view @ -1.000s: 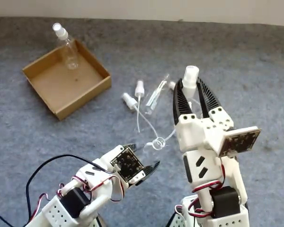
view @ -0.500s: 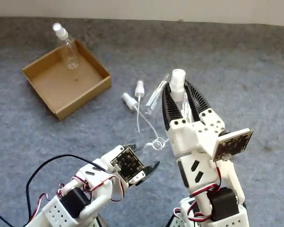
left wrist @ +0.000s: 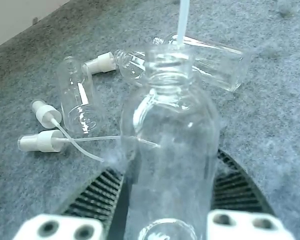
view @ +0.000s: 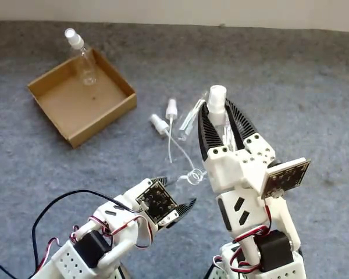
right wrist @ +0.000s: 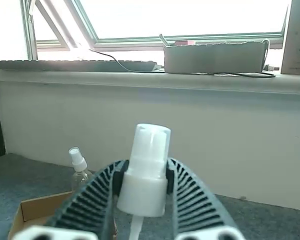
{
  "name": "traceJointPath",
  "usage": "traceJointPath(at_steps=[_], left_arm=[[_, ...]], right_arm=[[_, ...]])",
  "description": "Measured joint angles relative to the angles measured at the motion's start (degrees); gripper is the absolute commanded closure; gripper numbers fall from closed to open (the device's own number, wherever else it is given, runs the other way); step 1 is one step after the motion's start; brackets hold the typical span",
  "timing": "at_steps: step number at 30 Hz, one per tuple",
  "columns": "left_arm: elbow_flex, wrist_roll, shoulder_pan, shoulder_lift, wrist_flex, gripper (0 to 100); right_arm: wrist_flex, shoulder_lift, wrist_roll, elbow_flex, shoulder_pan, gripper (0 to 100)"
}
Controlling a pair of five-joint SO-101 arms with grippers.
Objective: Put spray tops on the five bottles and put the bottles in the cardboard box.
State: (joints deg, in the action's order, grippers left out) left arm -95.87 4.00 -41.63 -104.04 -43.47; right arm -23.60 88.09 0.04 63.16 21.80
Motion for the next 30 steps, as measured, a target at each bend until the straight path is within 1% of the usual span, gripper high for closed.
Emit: traceJointPath(at_steps=[30], left_arm=[[0.0, 0.0, 0.0, 0.0, 0.0, 94]], right_arm=[[2.02, -0.53, 0.0, 0.0, 0.0, 98.9]])
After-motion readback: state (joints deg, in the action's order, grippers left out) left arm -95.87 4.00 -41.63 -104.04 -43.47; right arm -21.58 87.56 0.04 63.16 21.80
